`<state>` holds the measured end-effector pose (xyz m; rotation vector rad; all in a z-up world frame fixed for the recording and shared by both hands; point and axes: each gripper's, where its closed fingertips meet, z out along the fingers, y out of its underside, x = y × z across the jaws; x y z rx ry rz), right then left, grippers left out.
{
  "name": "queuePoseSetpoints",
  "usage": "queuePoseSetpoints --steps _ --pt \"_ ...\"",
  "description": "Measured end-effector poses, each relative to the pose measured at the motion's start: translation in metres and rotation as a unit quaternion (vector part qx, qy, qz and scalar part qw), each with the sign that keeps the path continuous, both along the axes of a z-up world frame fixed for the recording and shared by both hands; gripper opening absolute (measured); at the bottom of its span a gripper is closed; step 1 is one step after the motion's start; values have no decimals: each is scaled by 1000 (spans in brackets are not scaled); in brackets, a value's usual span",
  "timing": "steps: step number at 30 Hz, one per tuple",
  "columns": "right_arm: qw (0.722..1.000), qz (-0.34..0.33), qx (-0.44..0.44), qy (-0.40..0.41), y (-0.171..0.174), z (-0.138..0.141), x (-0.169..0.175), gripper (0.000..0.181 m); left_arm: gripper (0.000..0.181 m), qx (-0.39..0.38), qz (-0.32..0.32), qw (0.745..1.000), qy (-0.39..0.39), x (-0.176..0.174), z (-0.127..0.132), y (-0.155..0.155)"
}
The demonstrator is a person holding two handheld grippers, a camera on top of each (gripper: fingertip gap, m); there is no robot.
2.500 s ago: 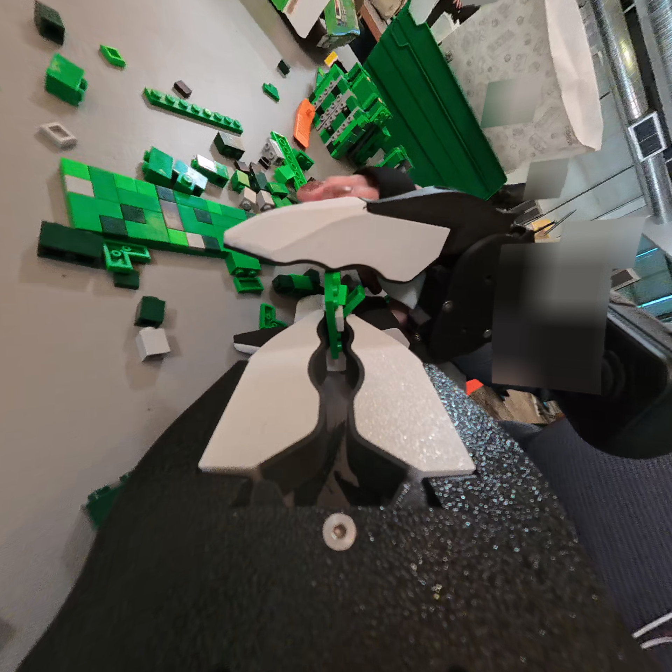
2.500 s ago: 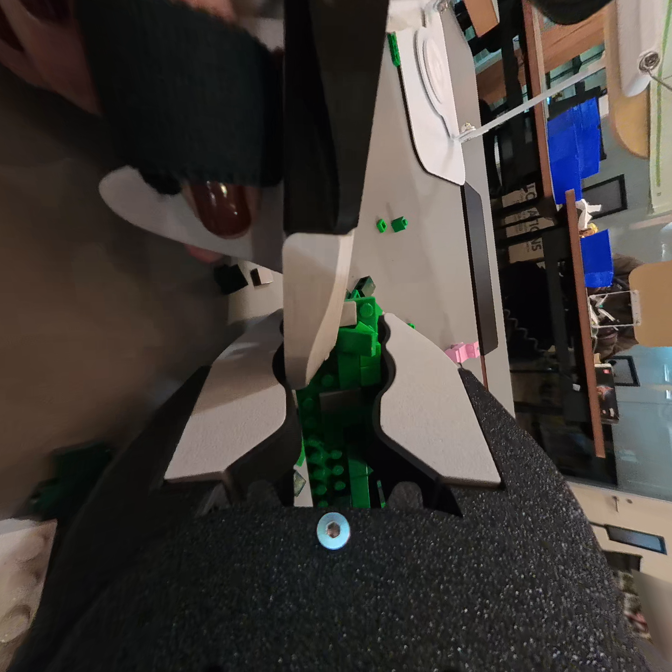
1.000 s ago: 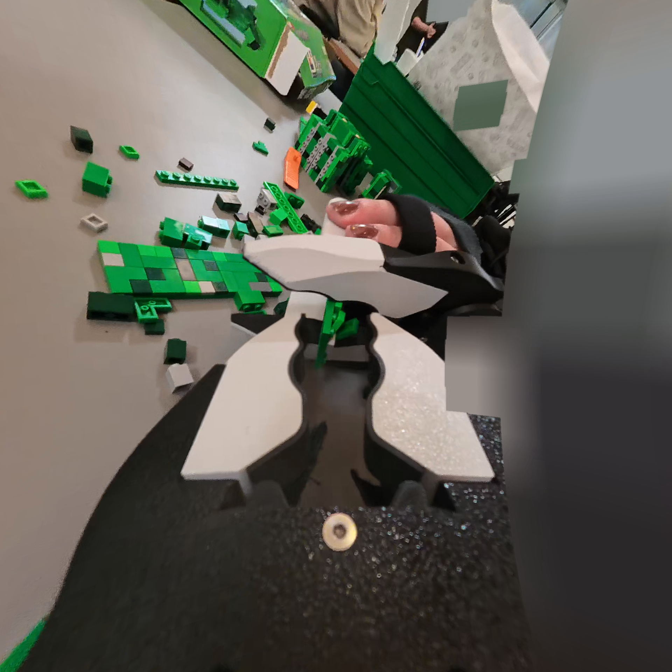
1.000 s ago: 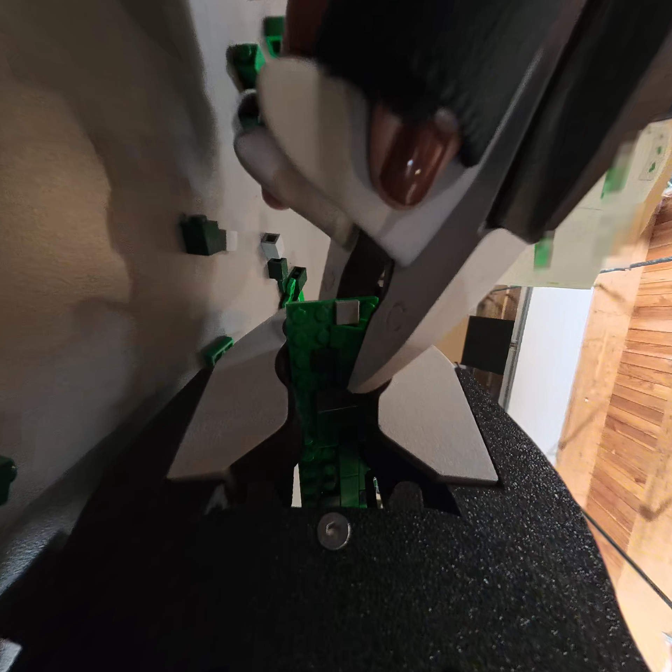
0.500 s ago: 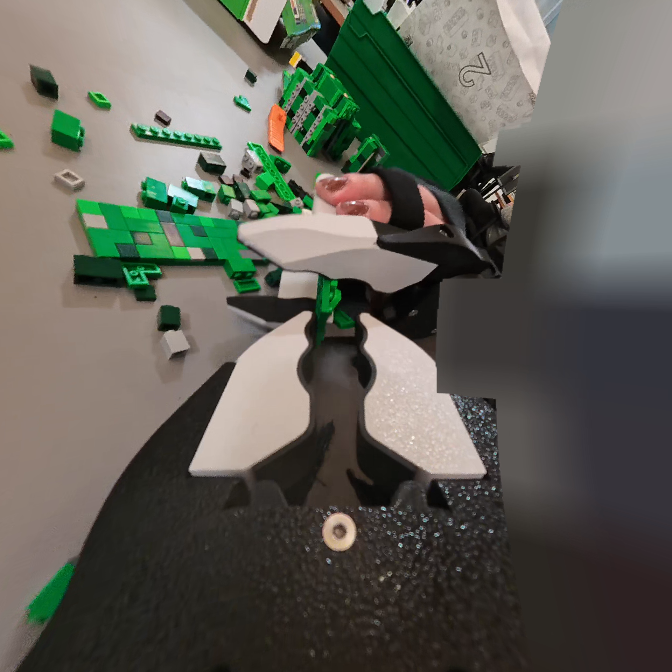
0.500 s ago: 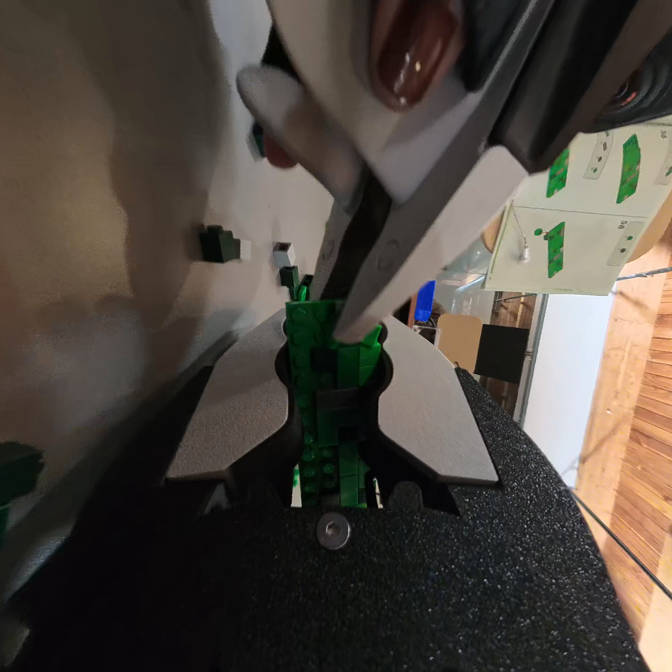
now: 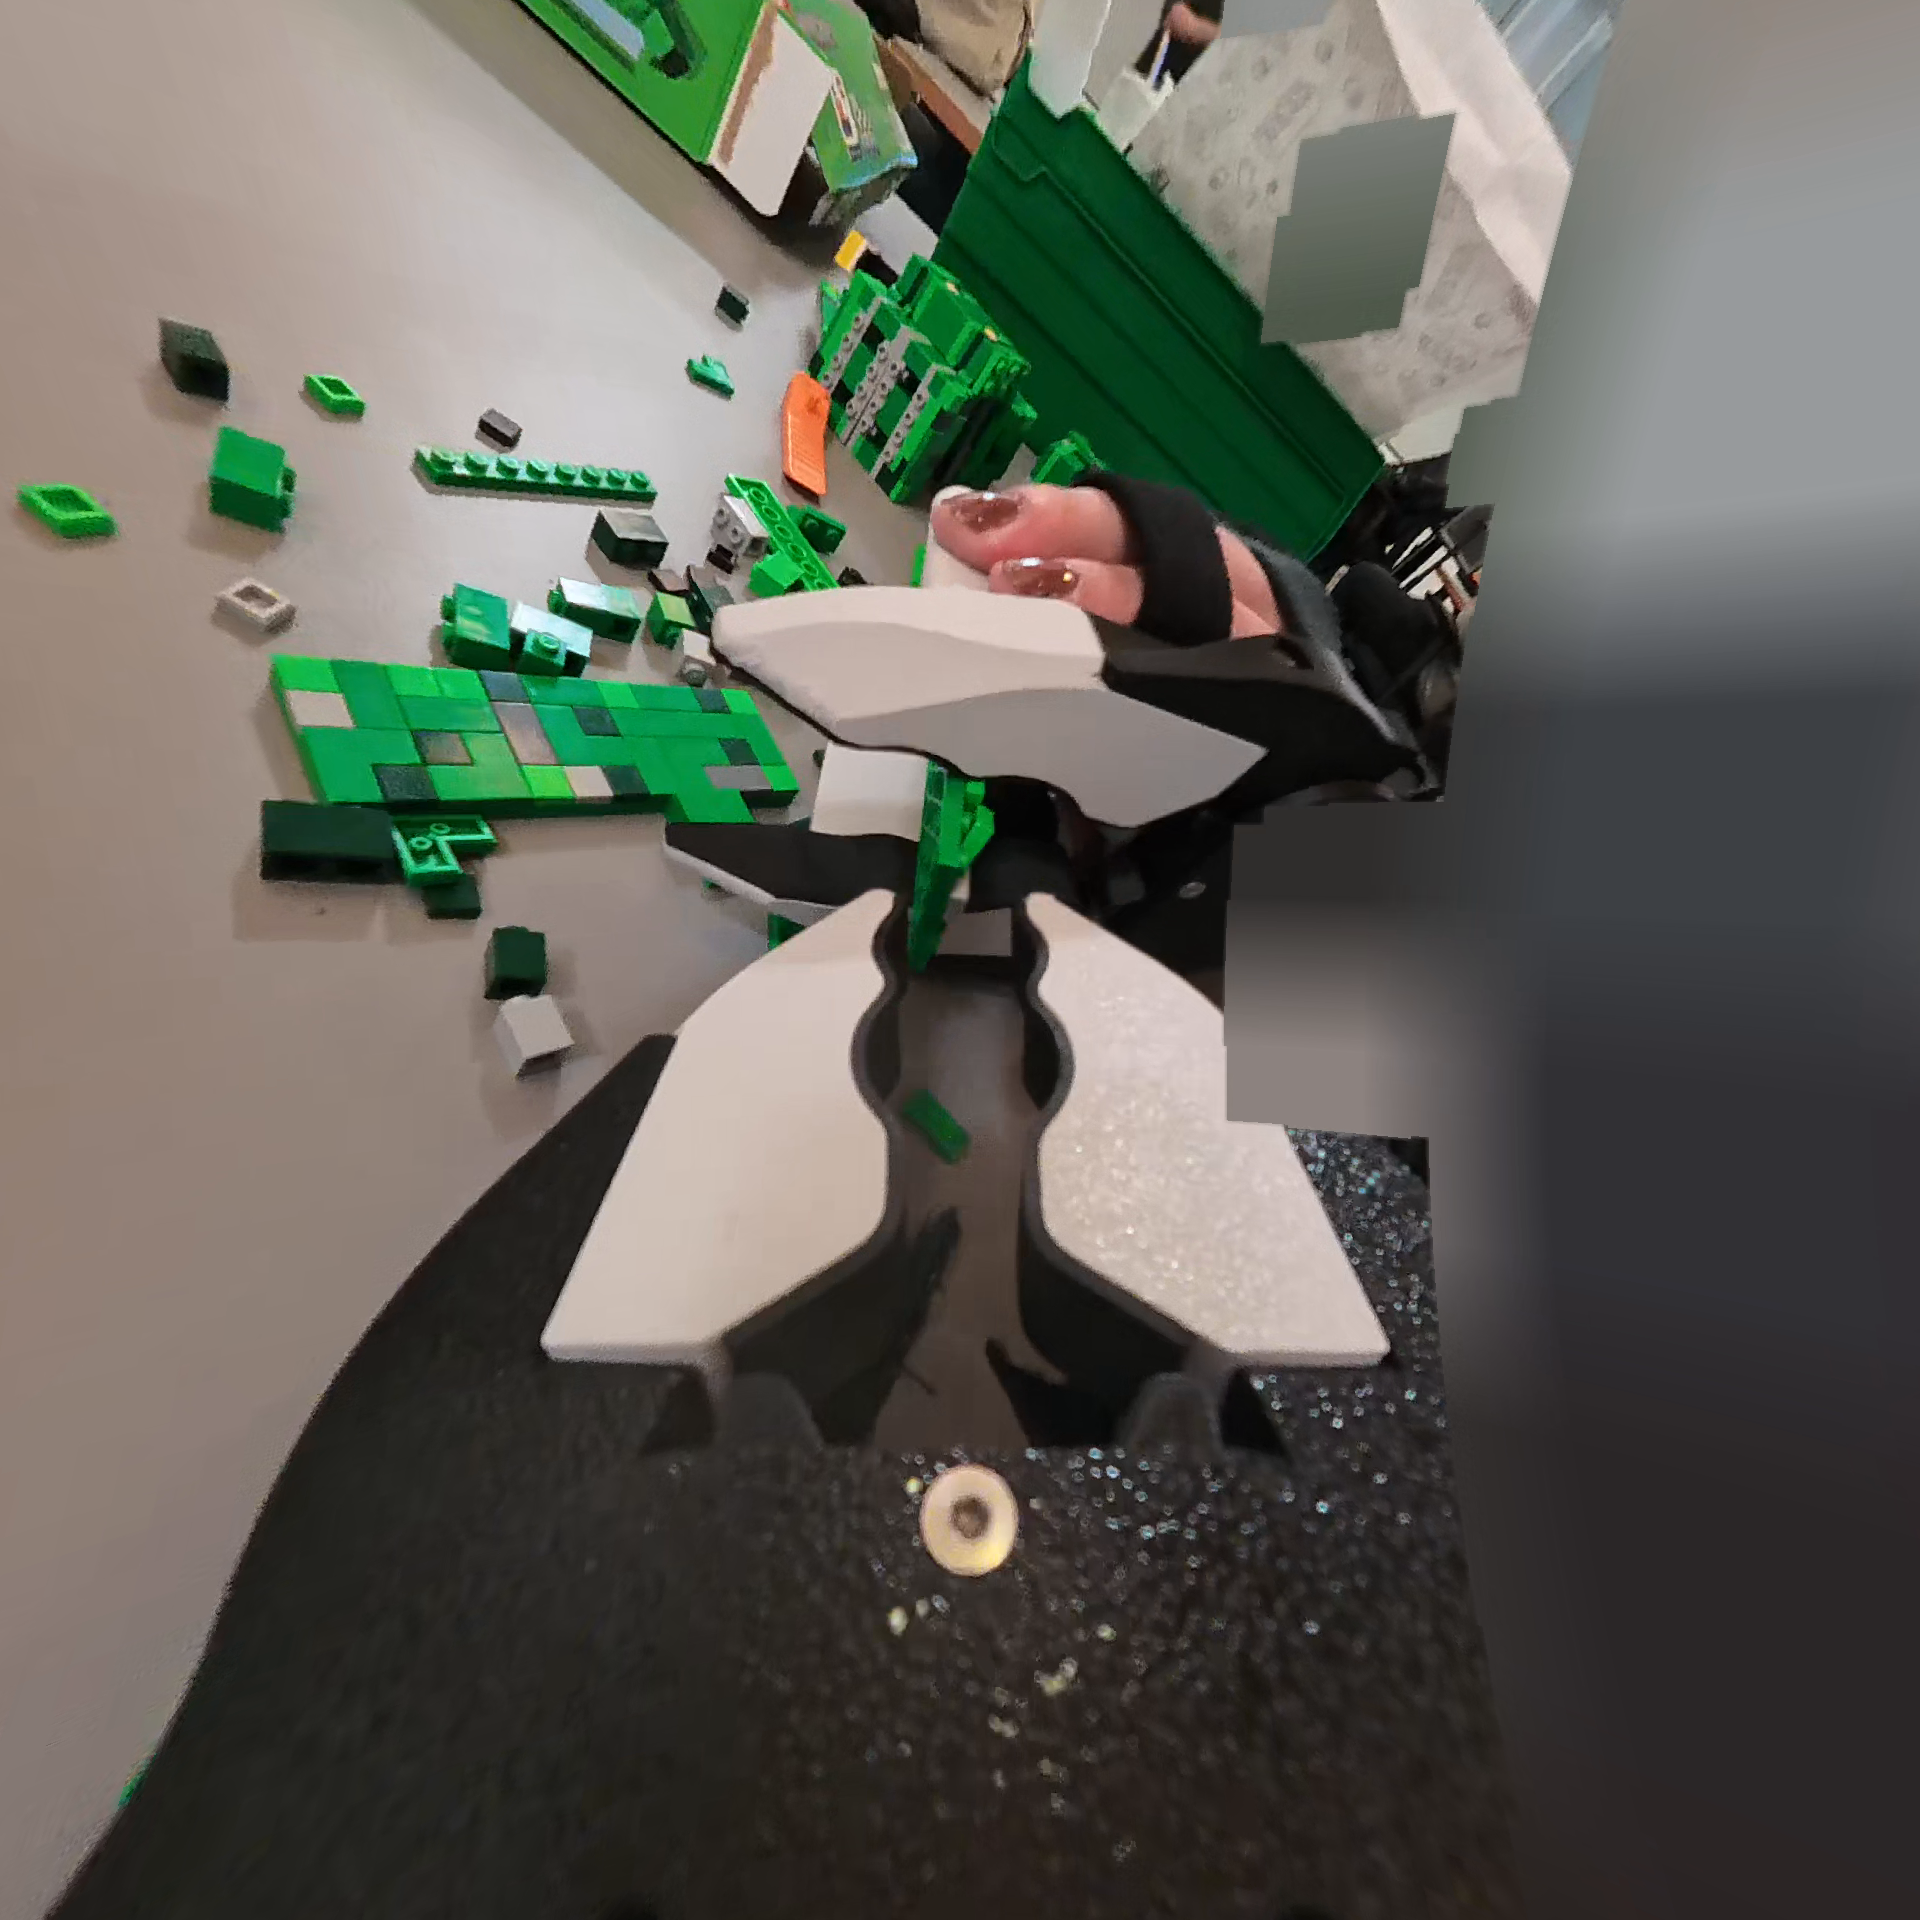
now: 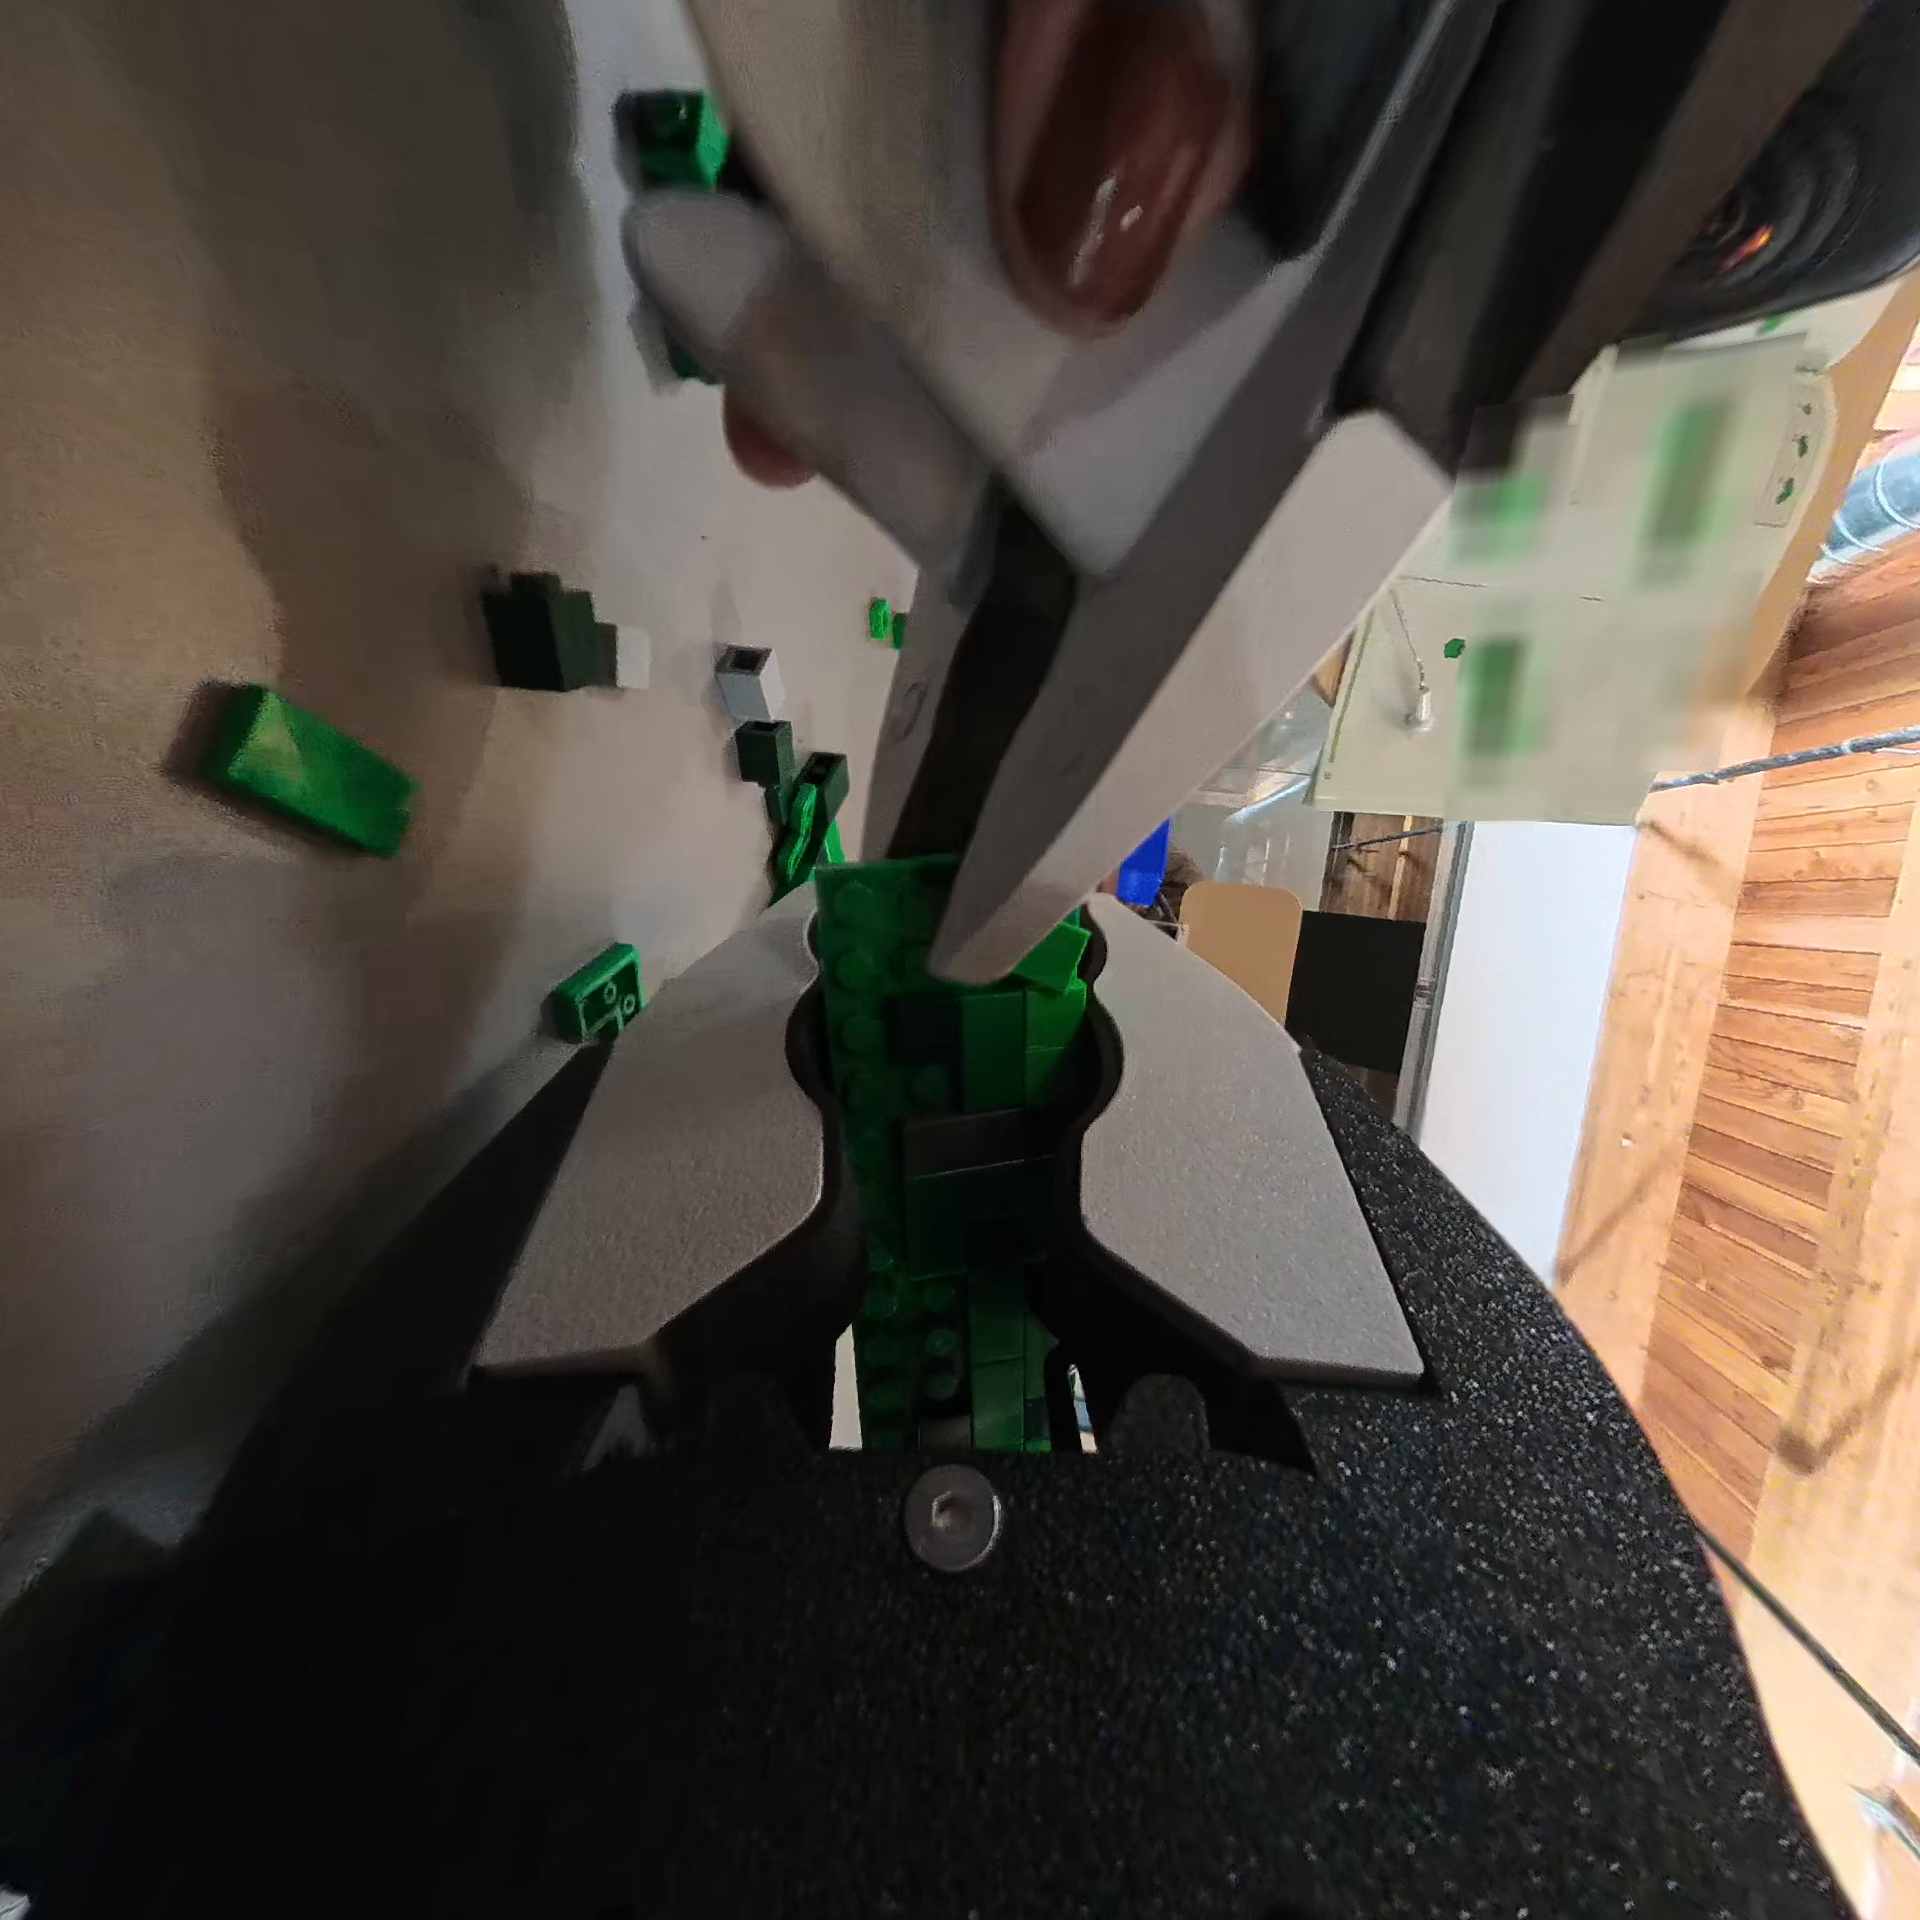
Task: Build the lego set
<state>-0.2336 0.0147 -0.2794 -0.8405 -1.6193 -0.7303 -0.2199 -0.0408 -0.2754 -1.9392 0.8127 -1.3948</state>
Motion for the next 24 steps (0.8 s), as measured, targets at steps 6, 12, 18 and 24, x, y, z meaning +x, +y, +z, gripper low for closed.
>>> queuePoseSetpoints --steps 6,12,18,24 --pt "998 27 -47 36 -11 -1 -10 40 15 34 1 999 -6 13 5 -1" --pt "993 30 -99 64 -13 -4 -11 40 19 8 -25 1000 -9 13 2 -8" --pt "987 40 -134 72 -19 -9 -14 40 6 19 -21 999 29 11 -6 -9" --pt "994 18 -93 53 -11 -7 -13 40 6 -53 13 999 1 9 -6 -3"
